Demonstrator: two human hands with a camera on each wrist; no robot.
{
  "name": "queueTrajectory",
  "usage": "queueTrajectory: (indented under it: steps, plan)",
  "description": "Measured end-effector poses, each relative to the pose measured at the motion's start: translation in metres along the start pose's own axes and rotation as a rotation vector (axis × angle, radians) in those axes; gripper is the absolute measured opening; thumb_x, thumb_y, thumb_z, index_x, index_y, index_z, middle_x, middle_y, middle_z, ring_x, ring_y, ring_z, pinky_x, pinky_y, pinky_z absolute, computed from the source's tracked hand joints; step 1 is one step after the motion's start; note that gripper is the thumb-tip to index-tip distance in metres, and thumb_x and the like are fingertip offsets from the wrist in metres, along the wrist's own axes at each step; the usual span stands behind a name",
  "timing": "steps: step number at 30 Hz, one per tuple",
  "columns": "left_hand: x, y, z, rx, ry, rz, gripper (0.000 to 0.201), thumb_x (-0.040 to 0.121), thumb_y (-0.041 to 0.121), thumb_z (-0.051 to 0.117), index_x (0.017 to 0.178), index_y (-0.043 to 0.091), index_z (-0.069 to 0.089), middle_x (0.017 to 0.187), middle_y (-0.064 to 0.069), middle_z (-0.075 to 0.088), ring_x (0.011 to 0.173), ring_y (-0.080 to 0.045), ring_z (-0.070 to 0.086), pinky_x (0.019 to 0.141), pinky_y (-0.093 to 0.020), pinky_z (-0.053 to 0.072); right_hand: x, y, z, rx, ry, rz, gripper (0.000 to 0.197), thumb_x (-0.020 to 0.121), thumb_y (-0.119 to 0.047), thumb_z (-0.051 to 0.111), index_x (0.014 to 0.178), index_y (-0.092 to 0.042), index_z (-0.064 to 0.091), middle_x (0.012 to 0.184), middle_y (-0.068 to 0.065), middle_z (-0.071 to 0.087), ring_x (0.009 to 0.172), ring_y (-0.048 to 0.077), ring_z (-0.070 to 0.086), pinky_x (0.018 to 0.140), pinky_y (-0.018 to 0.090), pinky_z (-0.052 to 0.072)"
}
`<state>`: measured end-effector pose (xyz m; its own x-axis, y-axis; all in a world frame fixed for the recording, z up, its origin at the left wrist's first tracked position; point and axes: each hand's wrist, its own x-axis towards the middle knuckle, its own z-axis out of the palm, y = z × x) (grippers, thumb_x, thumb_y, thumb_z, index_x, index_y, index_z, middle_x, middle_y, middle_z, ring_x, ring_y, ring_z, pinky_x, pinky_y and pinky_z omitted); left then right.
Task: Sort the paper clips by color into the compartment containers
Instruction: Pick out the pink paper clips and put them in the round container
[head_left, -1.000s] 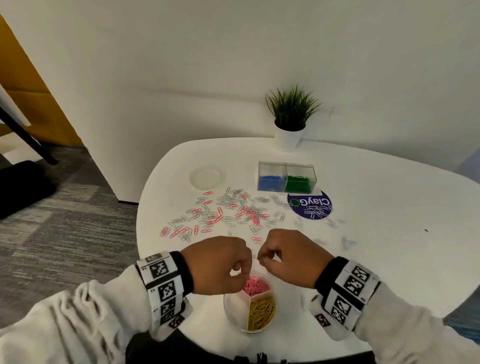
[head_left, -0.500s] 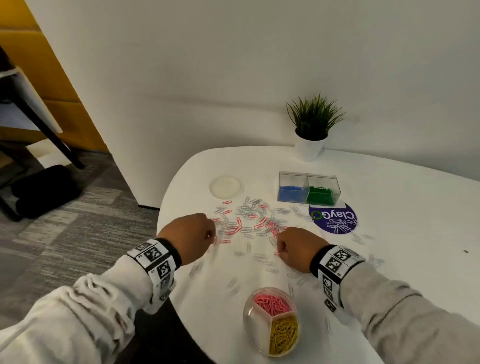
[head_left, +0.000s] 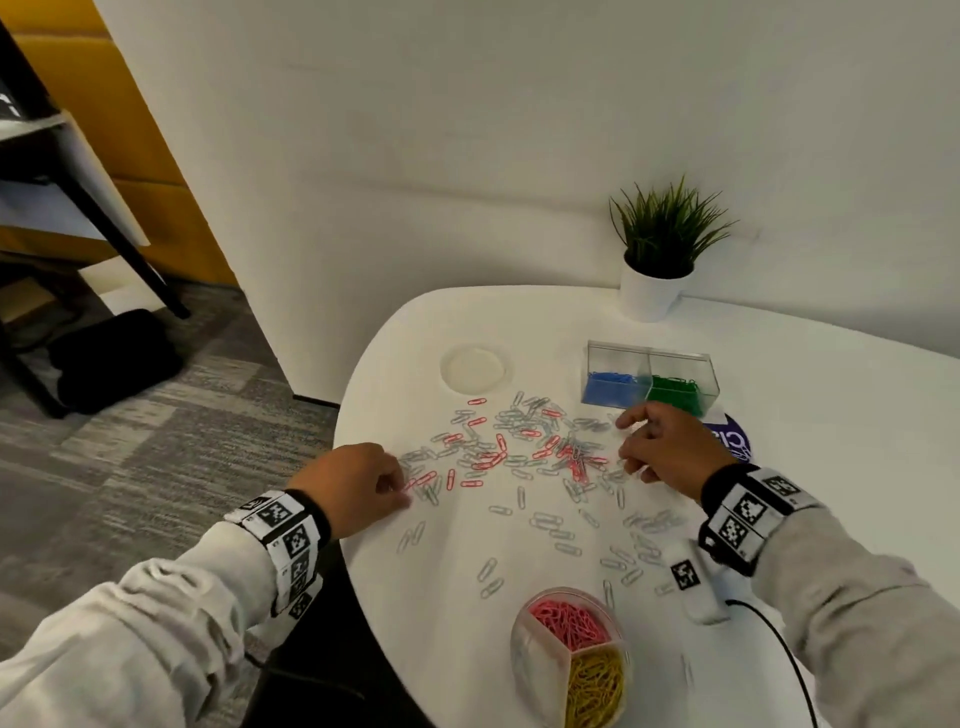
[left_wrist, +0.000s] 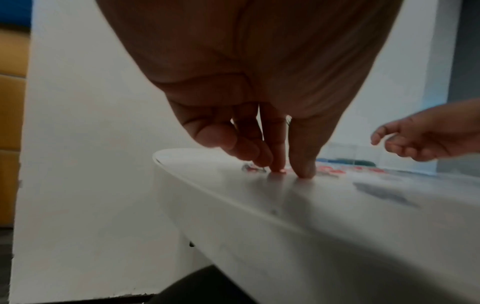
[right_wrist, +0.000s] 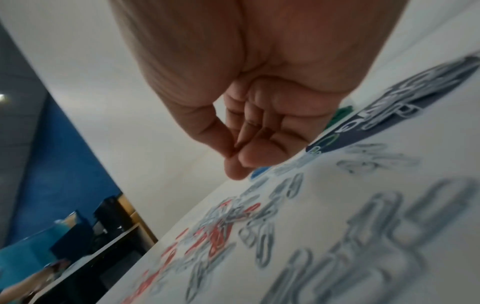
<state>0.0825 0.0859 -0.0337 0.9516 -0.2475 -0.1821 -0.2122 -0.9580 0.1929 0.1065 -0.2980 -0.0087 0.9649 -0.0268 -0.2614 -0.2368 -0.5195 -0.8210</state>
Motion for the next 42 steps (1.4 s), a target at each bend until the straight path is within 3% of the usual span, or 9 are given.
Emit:
queueTrajectory:
  steps: [4, 11, 20, 22, 27, 33, 36, 38, 42]
  plan:
    - [-0.001, 0.007, 0.007, 0.079, 0.045, 0.039, 0.020, 0.093, 0.044, 0.052, 0.097, 0.030, 0.066, 0.097, 0.011, 0.058, 0.089, -0.012, 0.060, 0.072, -0.028, 0.049, 0.022, 0.004, 0.001, -0.045, -0.008, 0.071, 0.010, 0.093, -0.008, 0.054, 0.085, -0.010, 0.059, 0.079, 0.010, 0.062, 0.067, 0.020, 0.056, 0.060, 0.031, 0.046]
    - [-0.001, 0.007, 0.009, 0.073, 0.032, 0.027, 0.011, 0.089, 0.040, 0.051, 0.085, 0.029, 0.053, 0.089, 0.010, 0.051, 0.072, -0.009, 0.050, 0.058, -0.024, 0.037, 0.029, -0.002, 0.020, -0.787, -0.109, -0.198, 0.004, 0.091, -0.027, 0.064, 0.087, -0.026, 0.064, 0.097, -0.009, 0.059, 0.091, 0.012, 0.056, 0.077, 0.023, 0.040]
    - [-0.003, 0.007, 0.003, 0.070, 0.054, 0.045, 0.009, 0.088, 0.034, 0.052, 0.090, 0.033, 0.060, 0.094, 0.013, 0.054, 0.081, -0.009, 0.054, 0.068, -0.026, 0.048, 0.030, -0.001, 0.011, -0.826, -0.179, -0.089, 0.009, 0.083, -0.025, 0.068, 0.079, -0.022, 0.061, 0.088, -0.006, 0.064, 0.082, 0.012, 0.058, 0.072, 0.026, 0.048]
    - [-0.005, 0.009, 0.002, 0.076, 0.039, 0.037, 0.004, 0.084, 0.033, 0.051, 0.084, 0.031, 0.055, 0.091, 0.012, 0.052, 0.076, -0.010, 0.052, 0.066, -0.026, 0.048, 0.030, -0.001, 0.006, -0.632, -0.129, -0.086, 0.013, 0.085, -0.019, 0.065, 0.075, -0.017, 0.056, 0.077, -0.003, 0.059, 0.067, 0.014, 0.053, 0.061, 0.026, 0.044]
    - [-0.002, -0.003, -0.016, -0.305, 0.074, -0.178, 0.008, 0.082, 0.024, 0.066, 0.077, 0.022, 0.060, 0.076, 0.006, 0.064, 0.065, -0.012, 0.059, 0.057, -0.025, 0.050, 0.018, -0.006, -0.007, 0.611, -0.076, 0.086, 0.027, 0.087, 0.008, 0.047, 0.074, -0.015, 0.047, 0.067, 0.006, 0.047, 0.051, 0.014, 0.038, 0.039, 0.022, 0.030]
    - [0.004, -0.039, -0.024, -1.242, 0.148, -0.508, 0.021, 0.088, -0.006, 0.048, 0.097, 0.005, 0.064, 0.068, -0.008, 0.053, 0.053, -0.017, 0.048, 0.050, -0.029, 0.044, 0.015, -0.013, -0.013, 0.975, -0.073, 0.071, 0.030, 0.089, 0.004, 0.042, 0.095, -0.017, 0.062, 0.070, 0.002, 0.052, 0.055, 0.012, 0.045, 0.044, 0.019, 0.037]
    - [0.002, -0.037, -0.017, -1.329, 0.098, -0.597, 0.017, 0.087, -0.004, 0.042, 0.079, 0.003, 0.056, 0.067, -0.010, 0.051, 0.052, -0.020, 0.048, 0.047, -0.027, 0.041, 0.017, -0.011, -0.005, 0.869, -0.060, 0.149, 0.027, 0.086, 0.005, 0.037, 0.085, -0.012, 0.057, 0.070, 0.004, 0.050, 0.054, 0.014, 0.045, 0.043, 0.021, 0.036]
    - [0.003, -0.033, -0.012, -1.257, 0.048, -0.589, 0.015, 0.088, 0.000, 0.046, 0.076, 0.006, 0.053, 0.066, -0.010, 0.050, 0.049, -0.020, 0.045, 0.047, -0.026, 0.037, 0.018, -0.011, 0.005, 0.570, -0.084, 0.179, 0.018, 0.089, 0.001, 0.044, 0.081, -0.010, 0.054, 0.071, 0.004, 0.048, 0.052, 0.013, 0.041, 0.043, 0.024, 0.032]
    - [0.008, -0.026, -0.010, -0.461, -0.013, -0.375, 0.020, 0.084, 0.035, 0.073, 0.077, 0.018, 0.065, 0.076, 0.005, 0.063, 0.065, -0.011, 0.056, 0.055, -0.025, 0.040, 0.016, -0.011, 0.033, -0.445, -0.159, -0.016, 0.021, 0.091, -0.029, 0.066, 0.087, -0.008, 0.067, 0.081, 0.005, 0.065, 0.067, 0.016, 0.056, 0.055, 0.027, 0.040]
